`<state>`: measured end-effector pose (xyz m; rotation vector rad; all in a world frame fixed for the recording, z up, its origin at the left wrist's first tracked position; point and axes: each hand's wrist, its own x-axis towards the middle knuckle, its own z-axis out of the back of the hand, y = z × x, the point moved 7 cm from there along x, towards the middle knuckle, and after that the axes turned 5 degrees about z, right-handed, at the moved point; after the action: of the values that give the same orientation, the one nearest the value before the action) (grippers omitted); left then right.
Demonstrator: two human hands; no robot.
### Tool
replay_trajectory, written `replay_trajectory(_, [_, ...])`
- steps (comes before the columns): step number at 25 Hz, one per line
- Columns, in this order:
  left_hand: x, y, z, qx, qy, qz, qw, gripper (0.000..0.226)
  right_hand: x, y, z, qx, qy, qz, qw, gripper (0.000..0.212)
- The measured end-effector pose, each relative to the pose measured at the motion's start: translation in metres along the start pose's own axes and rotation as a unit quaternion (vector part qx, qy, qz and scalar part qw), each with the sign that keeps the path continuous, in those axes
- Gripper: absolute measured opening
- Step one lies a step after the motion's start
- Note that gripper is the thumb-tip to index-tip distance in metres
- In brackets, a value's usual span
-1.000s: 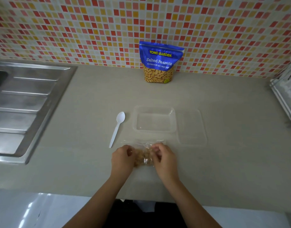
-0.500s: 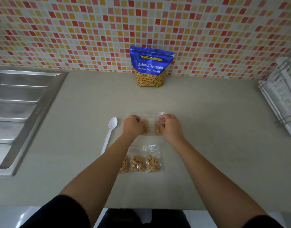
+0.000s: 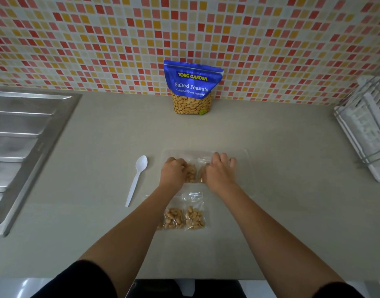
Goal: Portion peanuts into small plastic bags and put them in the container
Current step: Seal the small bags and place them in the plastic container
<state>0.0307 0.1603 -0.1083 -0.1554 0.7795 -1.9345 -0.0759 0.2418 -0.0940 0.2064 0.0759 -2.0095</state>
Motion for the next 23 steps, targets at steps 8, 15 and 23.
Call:
replay_trajectory(8, [0.0,-0.004,-0.005,0.126,0.021,-0.035,0.991,0.027,0.004,-0.003,0.0,-0.002,0.027,0.037,0.999,0.022])
replay_trajectory(15, [-0.062,0.014,0.053,0.018,-0.011,0.013,1.0,0.023,-0.069,0.005,0.024,0.275,-0.149,0.019,0.95,0.016])
replay_trajectory(23, [-0.102,0.037,-0.003,0.139,0.049,0.107,0.983,0.025,-0.098,0.017,-0.061,0.325,0.042,-0.136,0.935,0.033])
